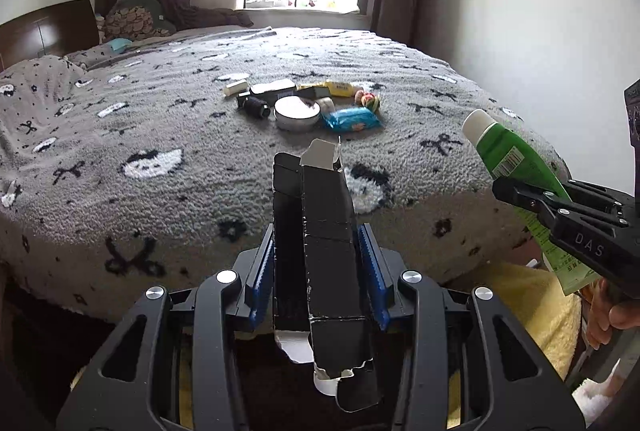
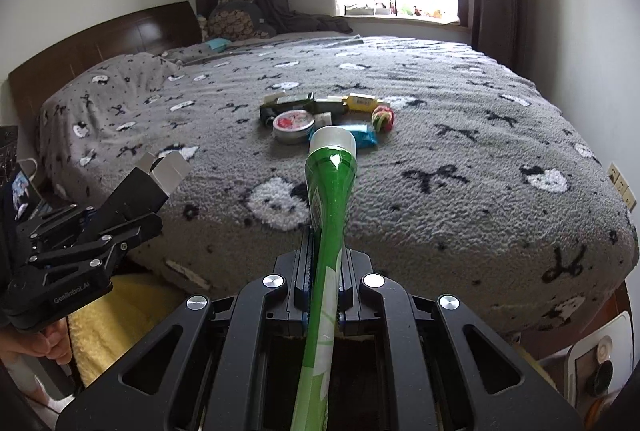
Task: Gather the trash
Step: 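Carry the black box and green tube down past the bed edge toward the bin, then open both tools to drop the box and tube into the bin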
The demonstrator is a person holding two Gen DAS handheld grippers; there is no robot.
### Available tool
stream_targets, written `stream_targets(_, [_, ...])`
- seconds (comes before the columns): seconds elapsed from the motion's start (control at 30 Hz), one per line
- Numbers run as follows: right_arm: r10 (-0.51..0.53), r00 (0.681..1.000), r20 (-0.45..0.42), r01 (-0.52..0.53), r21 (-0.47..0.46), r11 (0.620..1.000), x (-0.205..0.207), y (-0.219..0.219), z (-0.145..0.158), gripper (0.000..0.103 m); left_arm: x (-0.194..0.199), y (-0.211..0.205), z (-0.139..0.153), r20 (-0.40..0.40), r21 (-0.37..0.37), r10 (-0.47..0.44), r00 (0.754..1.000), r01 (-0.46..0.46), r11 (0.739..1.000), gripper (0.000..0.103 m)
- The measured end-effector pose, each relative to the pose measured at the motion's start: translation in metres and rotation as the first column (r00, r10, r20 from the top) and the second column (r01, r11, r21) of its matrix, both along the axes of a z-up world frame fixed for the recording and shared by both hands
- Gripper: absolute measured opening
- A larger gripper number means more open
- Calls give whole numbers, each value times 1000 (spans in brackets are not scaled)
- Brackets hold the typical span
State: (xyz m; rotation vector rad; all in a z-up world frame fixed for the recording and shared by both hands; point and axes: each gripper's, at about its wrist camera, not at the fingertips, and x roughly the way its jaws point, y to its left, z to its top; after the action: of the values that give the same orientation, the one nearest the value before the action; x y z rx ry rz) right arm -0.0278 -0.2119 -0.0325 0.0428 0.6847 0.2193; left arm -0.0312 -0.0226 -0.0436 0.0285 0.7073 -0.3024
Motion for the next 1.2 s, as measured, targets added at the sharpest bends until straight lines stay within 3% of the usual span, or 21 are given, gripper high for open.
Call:
stream_targets(0.2, [22,994,-107,-22,0,1000,3,8,-40,10,0,1,-48,-131,1,-17,991,17,1000,38])
stream_targets(0.53, [34,961,-275,-31,13,999,15,13,-108,10,7,-3,-125,-330,-12,-48,943,46,999,38])
stream_targets(0.87, [43,881,-470,-12,69,998,25,15,-176,10,18,-12,-195,-491,-17,-80,868,82,997,38])
stream_targets(1.0, [72,833,-548,-11,114,993,30,18,-203,10,18,-17,-219,-553,-26,-97,828,100,995,38])
stream_targets(1.2, [77,793,-605,-6,118,993,31,19,-225,11,25,-21,-237,-602,-13,-91,793,104,994,40])
